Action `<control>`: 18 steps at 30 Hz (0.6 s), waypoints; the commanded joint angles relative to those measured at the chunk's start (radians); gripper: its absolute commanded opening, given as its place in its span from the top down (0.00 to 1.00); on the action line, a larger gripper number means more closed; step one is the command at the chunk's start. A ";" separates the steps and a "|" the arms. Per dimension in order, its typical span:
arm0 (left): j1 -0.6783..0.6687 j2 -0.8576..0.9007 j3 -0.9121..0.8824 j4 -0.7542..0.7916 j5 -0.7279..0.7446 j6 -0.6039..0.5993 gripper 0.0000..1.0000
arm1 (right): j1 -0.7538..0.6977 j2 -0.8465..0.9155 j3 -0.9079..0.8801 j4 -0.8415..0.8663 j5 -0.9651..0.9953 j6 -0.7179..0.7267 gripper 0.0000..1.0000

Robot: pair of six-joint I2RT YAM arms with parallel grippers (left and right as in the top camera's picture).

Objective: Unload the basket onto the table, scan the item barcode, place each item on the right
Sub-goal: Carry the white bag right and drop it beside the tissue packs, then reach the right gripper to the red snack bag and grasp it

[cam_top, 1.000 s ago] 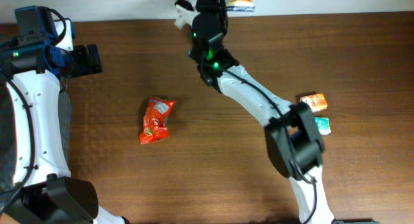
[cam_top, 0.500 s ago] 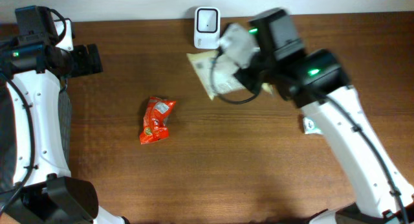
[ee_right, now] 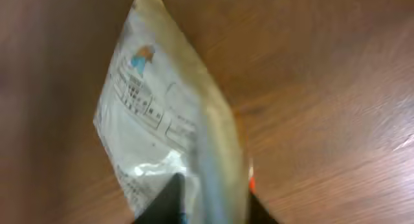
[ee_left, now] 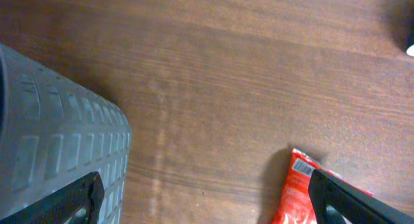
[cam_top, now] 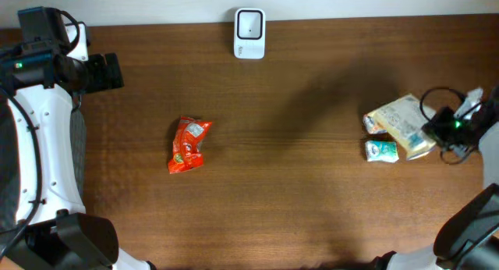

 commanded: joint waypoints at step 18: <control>0.002 0.002 0.002 0.003 0.007 0.015 0.01 | 0.605 -0.006 0.355 -0.245 -0.241 0.015 0.01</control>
